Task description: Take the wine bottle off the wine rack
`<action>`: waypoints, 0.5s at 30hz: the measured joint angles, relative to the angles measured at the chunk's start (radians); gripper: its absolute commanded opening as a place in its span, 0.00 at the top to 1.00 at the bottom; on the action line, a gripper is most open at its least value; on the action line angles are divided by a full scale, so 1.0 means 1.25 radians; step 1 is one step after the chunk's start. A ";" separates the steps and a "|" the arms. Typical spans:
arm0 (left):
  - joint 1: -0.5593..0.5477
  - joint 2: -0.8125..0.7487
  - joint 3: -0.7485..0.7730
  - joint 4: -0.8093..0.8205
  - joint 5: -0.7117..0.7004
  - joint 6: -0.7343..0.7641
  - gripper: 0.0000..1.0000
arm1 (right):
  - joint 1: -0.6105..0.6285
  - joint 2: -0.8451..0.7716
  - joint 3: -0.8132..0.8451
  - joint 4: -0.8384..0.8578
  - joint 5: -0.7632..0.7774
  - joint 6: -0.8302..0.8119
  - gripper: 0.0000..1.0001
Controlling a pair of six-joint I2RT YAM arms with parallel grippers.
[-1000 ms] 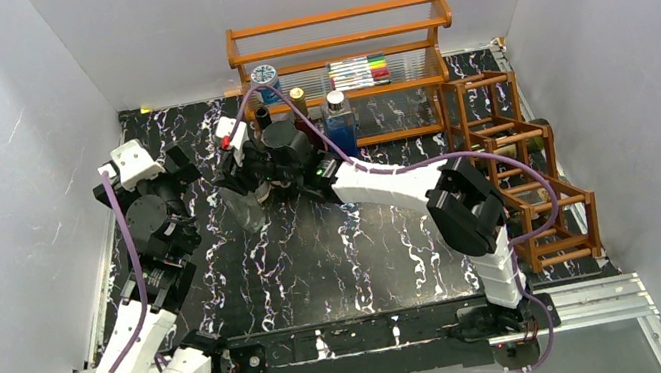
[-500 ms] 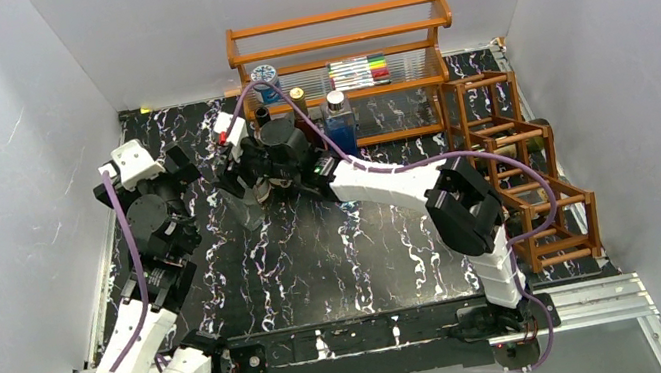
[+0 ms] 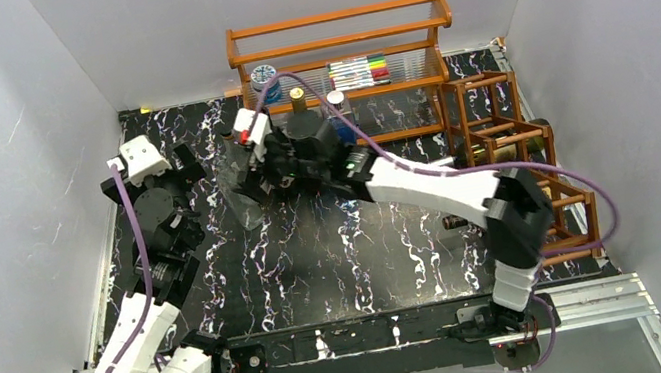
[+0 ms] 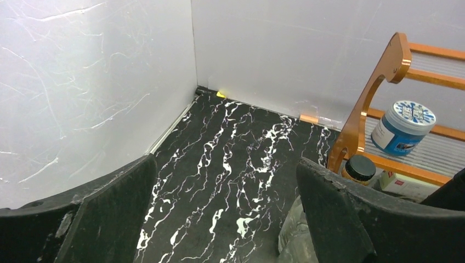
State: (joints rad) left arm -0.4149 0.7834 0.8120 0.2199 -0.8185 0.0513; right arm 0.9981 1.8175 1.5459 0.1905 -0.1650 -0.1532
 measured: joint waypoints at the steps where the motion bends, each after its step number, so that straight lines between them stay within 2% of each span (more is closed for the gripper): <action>1: 0.000 0.004 0.000 -0.004 0.004 -0.002 0.02 | 0.000 -0.033 -0.023 -0.015 -0.001 -0.010 0.02; 6: 0.000 0.015 0.000 -0.015 0.019 -0.014 0.02 | 0.000 -0.265 -0.191 -0.130 0.025 -0.065 0.02; 10: 0.000 0.020 0.000 -0.016 0.024 -0.020 0.02 | 0.005 -0.430 -0.319 -0.271 0.165 -0.070 0.02; 15: 0.000 0.028 0.000 -0.016 0.029 -0.023 0.02 | 0.003 -0.558 -0.401 -0.498 0.339 -0.076 0.02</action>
State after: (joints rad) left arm -0.4149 0.8181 0.8124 0.2001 -0.7826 0.0219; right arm 1.0016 1.1198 1.0447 -0.4320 0.2592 -0.2485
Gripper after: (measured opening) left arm 0.981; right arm 0.981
